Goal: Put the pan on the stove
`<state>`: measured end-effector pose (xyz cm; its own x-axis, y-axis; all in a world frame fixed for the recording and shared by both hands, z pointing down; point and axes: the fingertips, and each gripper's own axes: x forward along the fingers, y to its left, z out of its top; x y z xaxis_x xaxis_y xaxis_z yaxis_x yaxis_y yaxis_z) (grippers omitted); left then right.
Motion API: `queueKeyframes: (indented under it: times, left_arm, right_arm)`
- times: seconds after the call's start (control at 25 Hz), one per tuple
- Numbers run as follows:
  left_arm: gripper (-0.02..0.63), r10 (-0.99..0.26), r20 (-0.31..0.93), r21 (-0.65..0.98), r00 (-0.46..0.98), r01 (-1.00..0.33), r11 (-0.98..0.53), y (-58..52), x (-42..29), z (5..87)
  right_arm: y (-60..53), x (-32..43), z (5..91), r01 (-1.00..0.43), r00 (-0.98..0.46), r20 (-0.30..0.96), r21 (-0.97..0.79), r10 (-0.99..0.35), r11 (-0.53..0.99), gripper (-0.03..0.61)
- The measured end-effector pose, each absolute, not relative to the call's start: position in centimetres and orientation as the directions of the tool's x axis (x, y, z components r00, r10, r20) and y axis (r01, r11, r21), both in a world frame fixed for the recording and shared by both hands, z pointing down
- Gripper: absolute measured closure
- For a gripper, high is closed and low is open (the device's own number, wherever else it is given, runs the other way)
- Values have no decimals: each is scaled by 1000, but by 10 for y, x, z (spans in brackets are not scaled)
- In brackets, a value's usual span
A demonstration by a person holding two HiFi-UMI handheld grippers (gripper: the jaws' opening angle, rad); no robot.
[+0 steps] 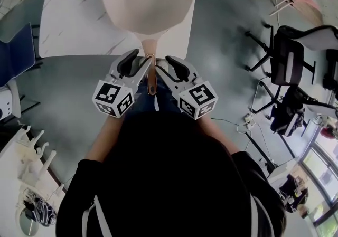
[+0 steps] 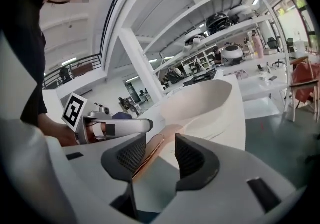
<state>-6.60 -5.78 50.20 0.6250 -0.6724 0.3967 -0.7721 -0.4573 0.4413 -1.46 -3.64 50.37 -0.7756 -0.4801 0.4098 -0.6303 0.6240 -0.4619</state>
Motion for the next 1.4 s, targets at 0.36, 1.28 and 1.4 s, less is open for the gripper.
queueKeyframes:
  times: [0.36, 1.28, 1.4]
  left_arm:
    - [324, -526, 372, 608, 765, -629, -485, -59, -61, 523]
    - [299, -77, 93, 894, 993, -118, -433, -39, -4, 544]
    - [330, -46, 59, 892, 997, -73, -446, -37, 2, 541]
  right_arm:
    - [-13, -22, 523, -453, -891, 339, -719, -303, 527, 372]
    - [40, -80, 541, -139, -970, 211, -887, 119, 440, 347]
    - [41, -84, 542, -124, -971, 202, -884, 128, 451, 347]
